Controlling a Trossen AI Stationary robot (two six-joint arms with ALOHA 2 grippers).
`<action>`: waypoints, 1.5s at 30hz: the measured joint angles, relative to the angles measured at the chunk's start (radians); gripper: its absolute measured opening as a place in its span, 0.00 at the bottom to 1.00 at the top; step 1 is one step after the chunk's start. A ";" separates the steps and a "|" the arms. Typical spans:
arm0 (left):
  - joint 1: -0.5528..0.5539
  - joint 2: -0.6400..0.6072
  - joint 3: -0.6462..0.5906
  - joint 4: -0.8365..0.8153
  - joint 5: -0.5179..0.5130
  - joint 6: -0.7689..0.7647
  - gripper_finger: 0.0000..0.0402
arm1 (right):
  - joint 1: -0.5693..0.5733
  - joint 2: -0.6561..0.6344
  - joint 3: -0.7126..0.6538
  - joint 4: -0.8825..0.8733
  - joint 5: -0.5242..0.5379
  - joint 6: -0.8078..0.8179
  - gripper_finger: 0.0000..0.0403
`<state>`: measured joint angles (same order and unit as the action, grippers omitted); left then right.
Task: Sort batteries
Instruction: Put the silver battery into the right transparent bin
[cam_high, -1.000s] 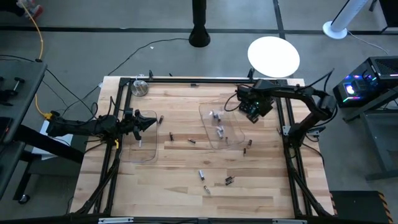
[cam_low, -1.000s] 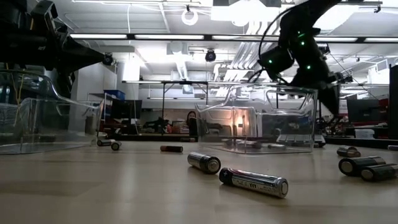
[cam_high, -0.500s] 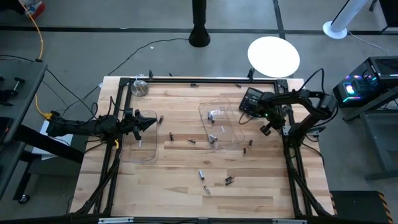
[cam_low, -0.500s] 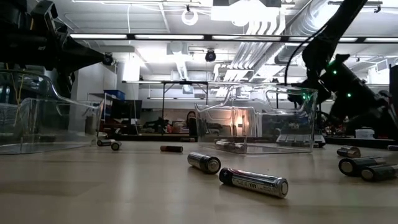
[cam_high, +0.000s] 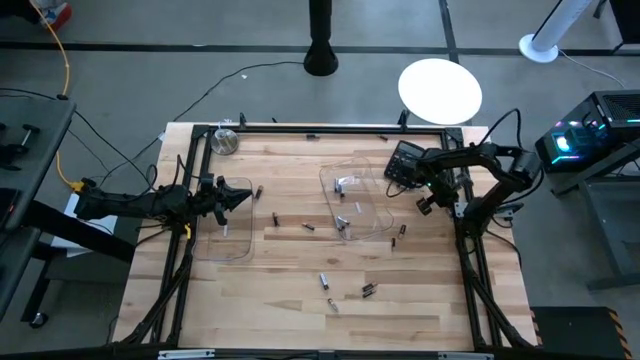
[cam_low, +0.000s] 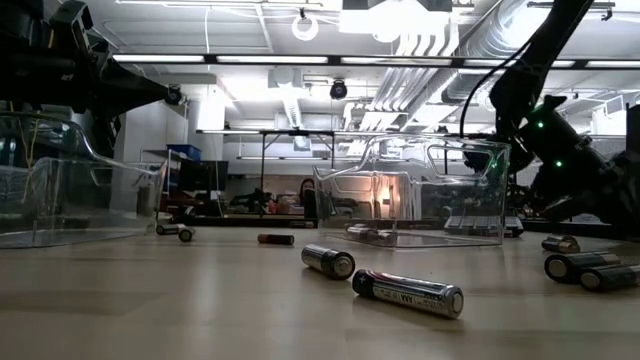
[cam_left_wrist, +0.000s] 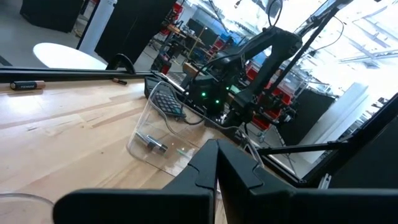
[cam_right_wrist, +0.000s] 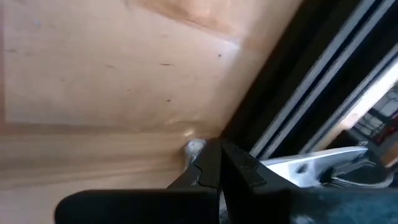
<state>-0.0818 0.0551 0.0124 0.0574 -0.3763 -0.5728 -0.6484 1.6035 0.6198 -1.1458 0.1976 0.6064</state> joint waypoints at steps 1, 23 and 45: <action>0.000 0.000 0.000 0.000 0.000 0.000 0.00 | -0.001 0.000 -0.011 0.009 -0.008 0.009 0.00; 0.000 0.000 0.000 0.000 0.000 0.000 0.00 | 0.168 -0.071 0.137 0.003 -0.136 0.093 0.00; 0.000 0.000 0.000 0.000 0.000 0.000 0.00 | 0.973 -0.558 0.108 0.413 -0.330 0.679 0.00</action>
<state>-0.0819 0.0552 0.0124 0.0570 -0.3764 -0.5728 0.3249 1.0458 0.7282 -0.7325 -0.1325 1.2859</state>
